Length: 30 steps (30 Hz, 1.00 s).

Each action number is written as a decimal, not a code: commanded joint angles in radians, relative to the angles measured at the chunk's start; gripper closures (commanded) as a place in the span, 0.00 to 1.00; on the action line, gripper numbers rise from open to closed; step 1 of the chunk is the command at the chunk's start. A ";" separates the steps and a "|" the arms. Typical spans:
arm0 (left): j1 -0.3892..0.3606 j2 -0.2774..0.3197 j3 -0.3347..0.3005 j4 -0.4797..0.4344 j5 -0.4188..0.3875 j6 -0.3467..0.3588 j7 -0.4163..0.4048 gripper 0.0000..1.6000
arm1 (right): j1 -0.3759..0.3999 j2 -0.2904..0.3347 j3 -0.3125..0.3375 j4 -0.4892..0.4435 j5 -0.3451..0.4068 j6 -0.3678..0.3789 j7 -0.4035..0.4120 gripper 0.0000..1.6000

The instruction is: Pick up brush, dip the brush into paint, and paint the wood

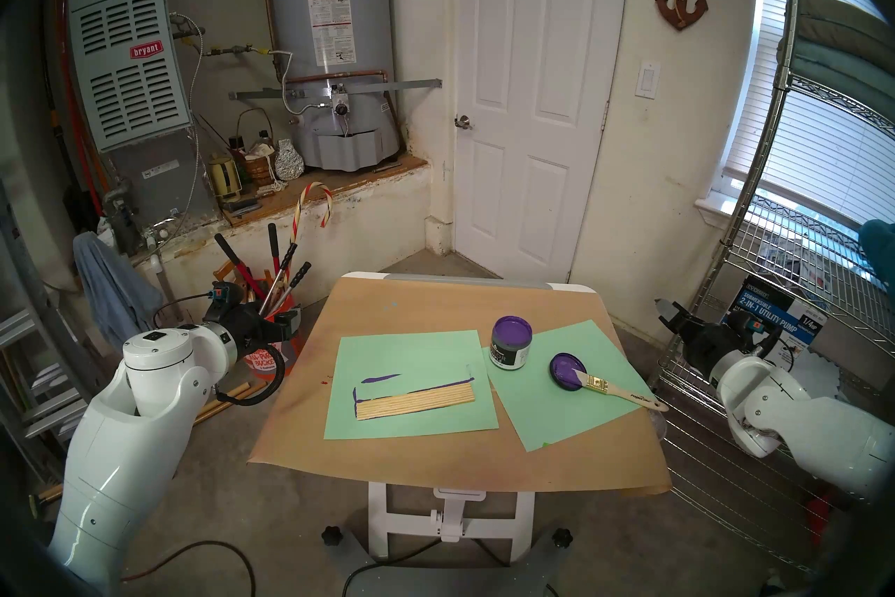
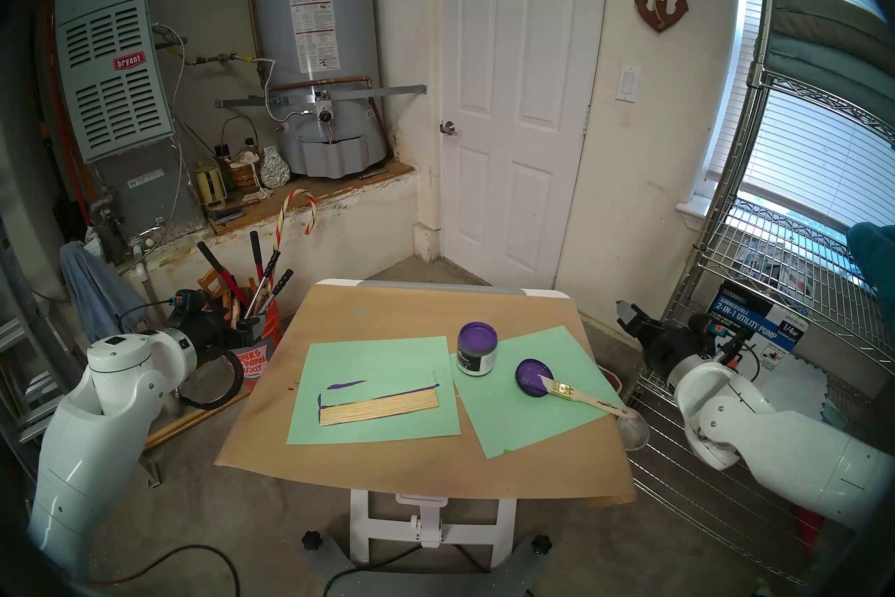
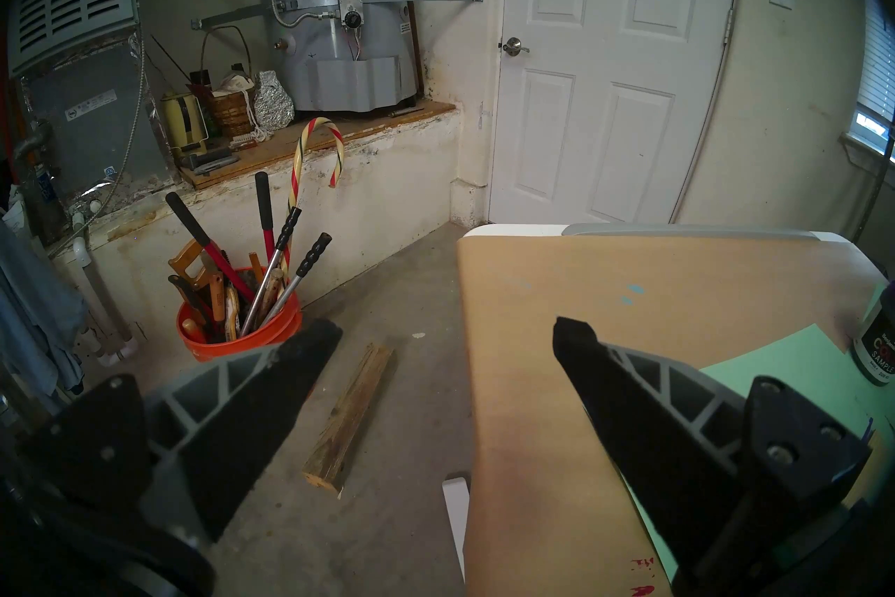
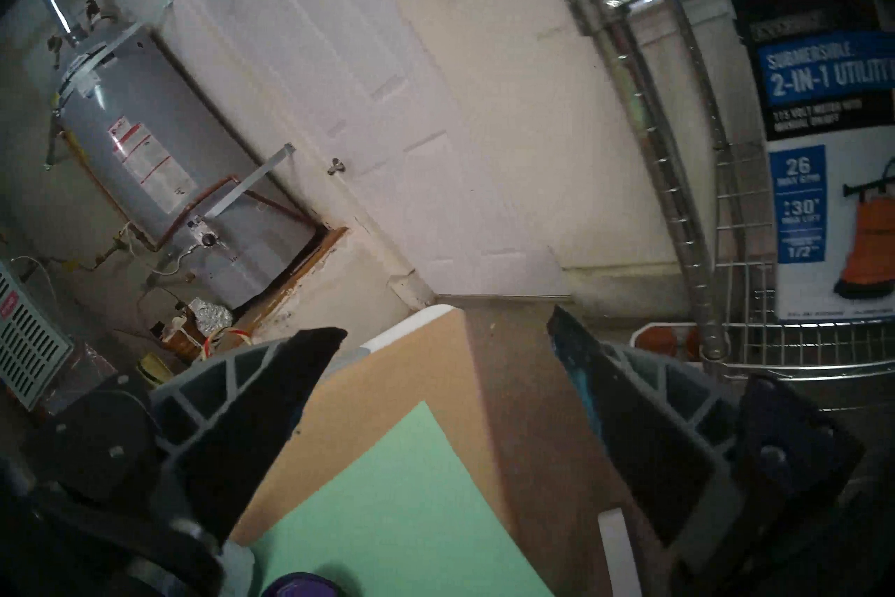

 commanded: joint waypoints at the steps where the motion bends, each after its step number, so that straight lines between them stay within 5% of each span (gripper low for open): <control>1: -0.008 0.003 -0.007 -0.010 0.000 -0.003 0.000 0.00 | -0.100 0.032 0.047 0.040 0.084 -0.024 0.033 0.00; 15: -0.009 0.003 -0.005 -0.008 0.000 -0.003 0.000 0.00 | -0.239 -0.051 0.085 0.108 0.257 -0.059 0.169 0.00; 30: -0.010 0.004 -0.005 -0.008 0.000 -0.004 0.000 0.00 | -0.407 -0.117 0.194 0.104 0.382 -0.032 0.434 0.00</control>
